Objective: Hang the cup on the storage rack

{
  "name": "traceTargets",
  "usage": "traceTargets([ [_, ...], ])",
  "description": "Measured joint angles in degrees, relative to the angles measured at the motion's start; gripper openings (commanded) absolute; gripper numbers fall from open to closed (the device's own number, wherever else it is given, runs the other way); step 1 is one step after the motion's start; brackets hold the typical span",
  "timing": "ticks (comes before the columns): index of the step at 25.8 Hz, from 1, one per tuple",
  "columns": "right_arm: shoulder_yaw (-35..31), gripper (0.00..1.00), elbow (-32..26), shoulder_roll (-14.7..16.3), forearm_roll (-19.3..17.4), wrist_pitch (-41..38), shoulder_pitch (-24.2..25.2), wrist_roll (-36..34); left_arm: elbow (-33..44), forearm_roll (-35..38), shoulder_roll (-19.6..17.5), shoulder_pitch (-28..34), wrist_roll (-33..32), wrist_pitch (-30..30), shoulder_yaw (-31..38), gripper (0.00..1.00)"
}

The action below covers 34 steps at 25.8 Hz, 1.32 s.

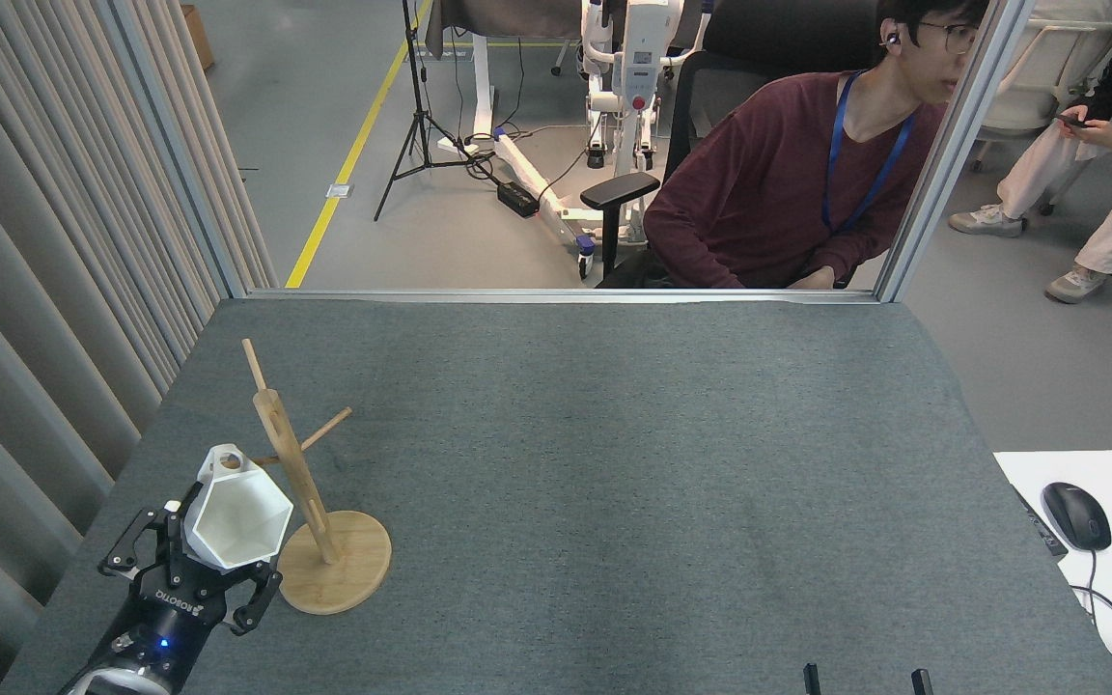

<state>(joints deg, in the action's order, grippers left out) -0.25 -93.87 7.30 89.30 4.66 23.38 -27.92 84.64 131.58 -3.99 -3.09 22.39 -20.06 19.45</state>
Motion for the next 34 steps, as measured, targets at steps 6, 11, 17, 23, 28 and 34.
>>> traceTargets([
  [6,-0.1,0.98,0.3,0.0,-0.1,0.0,0.0,-0.5,-0.1,1.0,0.3,-0.4,0.0,0.0,-0.7,1.0],
  [11,0.0,0.98,0.5,0.0,-0.1,0.0,-0.1,-0.9,0.3,0.8,0.3,-0.3,0.0,0.0,-0.7,1.0],
  [17,0.1,0.98,0.5,-0.1,-0.1,0.0,-0.6,-0.9,2.2,-0.5,0.3,2.0,0.8,-0.1,-0.4,1.0],
  [23,0.1,0.98,0.6,-0.1,0.0,0.0,-0.7,-1.1,5.7,-10.1,0.0,11.8,1.4,-0.8,0.6,1.0],
  [28,-0.1,0.98,0.6,-0.1,0.0,0.0,-0.7,-0.8,9.1,-26.4,0.1,20.1,1.3,-4.8,2.0,1.0],
  [34,-1.9,0.98,0.5,0.0,0.0,0.0,0.0,-0.4,11.1,-44.4,-0.4,26.3,-0.9,-12.1,5.1,1.0],
])
